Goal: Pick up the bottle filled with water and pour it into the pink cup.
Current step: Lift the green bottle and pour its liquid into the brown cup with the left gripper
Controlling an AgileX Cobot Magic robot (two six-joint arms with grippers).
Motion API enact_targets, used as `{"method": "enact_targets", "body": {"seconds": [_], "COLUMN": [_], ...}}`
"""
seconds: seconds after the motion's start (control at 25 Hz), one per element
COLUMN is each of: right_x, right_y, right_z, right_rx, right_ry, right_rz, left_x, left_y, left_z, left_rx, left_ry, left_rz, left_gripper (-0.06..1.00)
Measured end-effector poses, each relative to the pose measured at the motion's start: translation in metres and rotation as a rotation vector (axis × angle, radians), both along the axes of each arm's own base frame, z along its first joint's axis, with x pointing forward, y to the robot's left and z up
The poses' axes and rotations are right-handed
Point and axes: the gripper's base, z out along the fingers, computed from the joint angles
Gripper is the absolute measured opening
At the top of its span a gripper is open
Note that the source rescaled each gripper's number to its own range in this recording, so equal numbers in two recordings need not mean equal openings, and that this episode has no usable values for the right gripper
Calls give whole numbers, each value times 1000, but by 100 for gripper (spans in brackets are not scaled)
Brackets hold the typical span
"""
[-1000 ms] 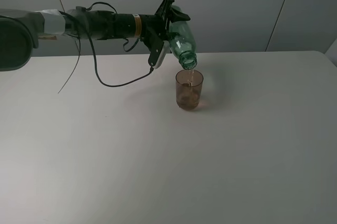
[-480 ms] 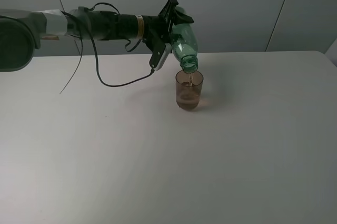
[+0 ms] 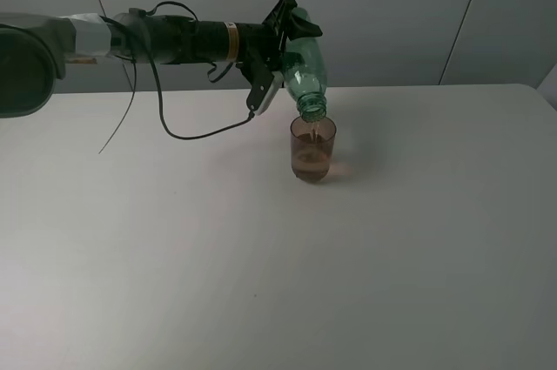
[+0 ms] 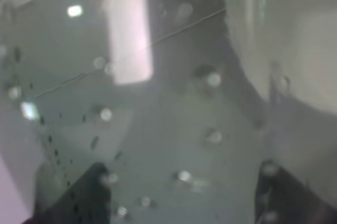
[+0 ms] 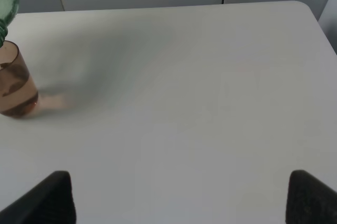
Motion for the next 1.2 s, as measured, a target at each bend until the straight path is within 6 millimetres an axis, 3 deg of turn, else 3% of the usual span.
{"method": "enact_targets", "body": {"seconds": [0.48, 1.2], "right_x": [0, 0], "right_y": [0, 0], "right_z": [0, 0], "right_rx": [0, 0], "right_ry": [0, 0], "right_rz": [0, 0], "left_x": [-2, -2], "left_y": [-2, -2], "left_z": [15, 14], "left_rx": [-8, 22], "left_ry": [-40, -102], "left_rz": [-14, -29], "left_gripper": [0, 0]}}
